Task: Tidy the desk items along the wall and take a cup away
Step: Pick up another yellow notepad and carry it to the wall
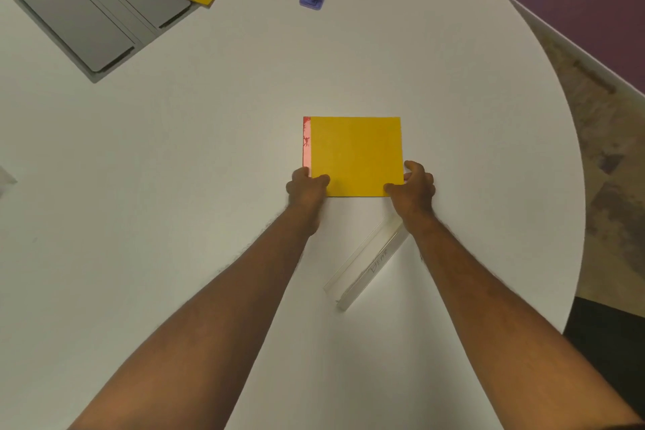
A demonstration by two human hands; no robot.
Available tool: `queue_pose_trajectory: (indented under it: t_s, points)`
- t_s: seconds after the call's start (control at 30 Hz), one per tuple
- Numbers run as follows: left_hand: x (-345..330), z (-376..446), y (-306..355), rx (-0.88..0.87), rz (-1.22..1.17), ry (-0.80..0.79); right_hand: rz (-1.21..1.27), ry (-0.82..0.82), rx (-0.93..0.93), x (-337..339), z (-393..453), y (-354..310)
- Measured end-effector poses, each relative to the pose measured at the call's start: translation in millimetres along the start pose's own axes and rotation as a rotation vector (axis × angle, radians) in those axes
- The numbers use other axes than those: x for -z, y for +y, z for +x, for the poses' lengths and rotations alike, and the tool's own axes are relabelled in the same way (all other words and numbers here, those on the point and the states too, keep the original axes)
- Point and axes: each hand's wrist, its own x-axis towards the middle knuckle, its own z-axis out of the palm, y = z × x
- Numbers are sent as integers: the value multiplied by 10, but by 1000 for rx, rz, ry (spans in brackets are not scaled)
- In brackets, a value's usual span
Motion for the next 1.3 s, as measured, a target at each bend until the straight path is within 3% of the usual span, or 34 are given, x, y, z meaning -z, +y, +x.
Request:
queue_pose_trajectory:
  t_s: [0.13, 0.27, 0.77, 1.03, 1.3]
  points:
    - [-38, -12, -27, -60, 238, 192, -20, 37, 2, -63, -17, -23]
    - [15, 51, -18, -73, 310, 183, 4, 63, -16, -83, -7, -34]
    - [330, -252, 88, -98, -239, 1, 284, 6, -155, -2, -145, -71]
    - [1003, -1111, 236, -259, -341, -18, 369, -23, 33, 311, -996, -404]
    - [1943, -2089, 99, -506, -212, 4, 388, -107, 431, 441, -2368, -925]
